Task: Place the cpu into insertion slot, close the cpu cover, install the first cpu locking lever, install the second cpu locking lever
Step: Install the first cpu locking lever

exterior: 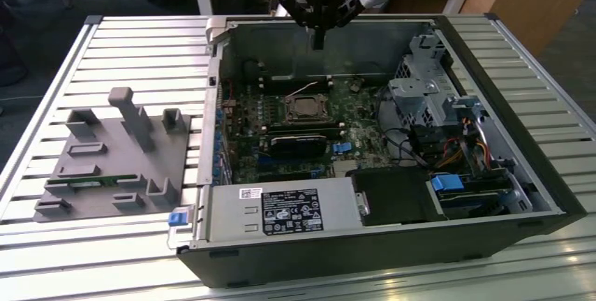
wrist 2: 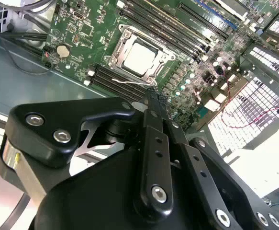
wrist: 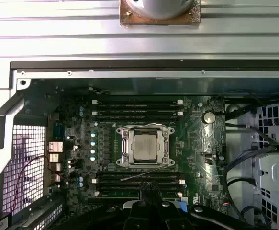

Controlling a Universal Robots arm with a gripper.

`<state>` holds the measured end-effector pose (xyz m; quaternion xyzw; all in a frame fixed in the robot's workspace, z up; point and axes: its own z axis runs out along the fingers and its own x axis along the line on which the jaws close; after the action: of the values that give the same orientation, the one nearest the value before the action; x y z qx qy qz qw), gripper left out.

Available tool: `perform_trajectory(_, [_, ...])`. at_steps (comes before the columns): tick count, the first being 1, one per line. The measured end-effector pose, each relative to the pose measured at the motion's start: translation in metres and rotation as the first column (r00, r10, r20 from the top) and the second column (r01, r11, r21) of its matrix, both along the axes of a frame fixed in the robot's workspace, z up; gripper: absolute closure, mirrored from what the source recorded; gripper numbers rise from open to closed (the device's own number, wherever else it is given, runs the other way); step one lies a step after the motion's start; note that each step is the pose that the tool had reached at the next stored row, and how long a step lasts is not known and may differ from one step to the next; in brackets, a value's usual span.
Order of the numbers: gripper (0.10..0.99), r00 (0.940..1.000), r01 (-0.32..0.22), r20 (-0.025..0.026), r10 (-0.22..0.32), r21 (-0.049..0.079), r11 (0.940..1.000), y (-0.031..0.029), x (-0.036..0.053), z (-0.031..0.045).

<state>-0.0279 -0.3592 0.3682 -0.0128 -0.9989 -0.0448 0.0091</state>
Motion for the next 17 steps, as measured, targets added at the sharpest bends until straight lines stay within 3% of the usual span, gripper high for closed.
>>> perform_trajectory(1, [0.98,1.0,0.0,0.0,0.0,0.0,1.0,0.0,0.0,0.0])
perform_trajectory(8, [0.98,1.0,0.0,0.0008,0.0,0.0,1.0,0.0,-0.0002,-0.0108])
perform_trajectory(17, [0.98,1.0,0.0,0.0027,0.0,0.0,1.0,0.0,-0.0004,-0.0126])
